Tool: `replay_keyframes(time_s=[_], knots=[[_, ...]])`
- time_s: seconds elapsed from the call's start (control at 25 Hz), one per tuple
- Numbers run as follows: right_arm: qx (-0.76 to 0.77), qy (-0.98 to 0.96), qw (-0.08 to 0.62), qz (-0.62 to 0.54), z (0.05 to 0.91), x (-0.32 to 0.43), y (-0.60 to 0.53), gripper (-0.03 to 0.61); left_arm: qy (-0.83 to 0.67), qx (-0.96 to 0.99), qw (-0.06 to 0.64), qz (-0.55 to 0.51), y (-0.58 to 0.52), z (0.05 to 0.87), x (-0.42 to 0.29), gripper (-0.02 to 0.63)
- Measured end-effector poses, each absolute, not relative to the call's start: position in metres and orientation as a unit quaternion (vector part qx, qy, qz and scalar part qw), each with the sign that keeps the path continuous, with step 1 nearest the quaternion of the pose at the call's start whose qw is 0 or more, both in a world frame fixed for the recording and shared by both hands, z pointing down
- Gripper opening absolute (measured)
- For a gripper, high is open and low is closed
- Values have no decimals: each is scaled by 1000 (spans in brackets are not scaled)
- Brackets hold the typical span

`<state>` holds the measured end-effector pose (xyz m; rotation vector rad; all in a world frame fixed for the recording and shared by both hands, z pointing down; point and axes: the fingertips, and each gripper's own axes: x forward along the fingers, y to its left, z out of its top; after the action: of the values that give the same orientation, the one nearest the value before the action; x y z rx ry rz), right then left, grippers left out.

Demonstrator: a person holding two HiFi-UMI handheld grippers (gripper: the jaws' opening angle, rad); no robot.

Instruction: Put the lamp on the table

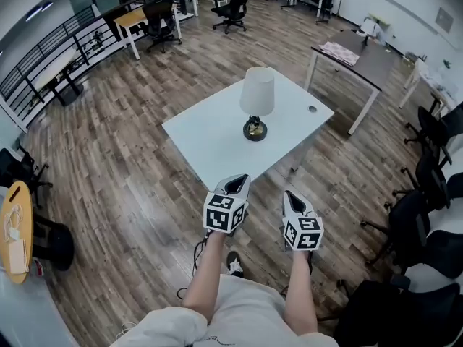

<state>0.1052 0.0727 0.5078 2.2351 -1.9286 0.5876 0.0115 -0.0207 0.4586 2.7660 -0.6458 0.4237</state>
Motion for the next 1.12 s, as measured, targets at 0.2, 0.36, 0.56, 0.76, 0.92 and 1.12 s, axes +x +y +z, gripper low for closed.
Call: replay_keyframes(time_s=[0.2,0.36,0.56,0.76,0.92,1.12], knots=[[749,-631,67,193,505,117,18,26,-234,951,139,148,-76,462,10,3],[743,-634,78,199,514,108,-19,26,-238,950,156,128,-116,459,-3,3],[730,-640,107,215,535,102,-44,26,-258,942,181,117,-140,484,-14,3],[734,-636,108,212,534,110,-59,28,-272,935,189,125,-152,495,-13,3],[727,-645,106,213,543,118,-83,26,-291,928,195,128,-165,507,-2,3],[714,-660,103,211,556,136,-122,28,-274,930,181,166,-176,527,26,3]])
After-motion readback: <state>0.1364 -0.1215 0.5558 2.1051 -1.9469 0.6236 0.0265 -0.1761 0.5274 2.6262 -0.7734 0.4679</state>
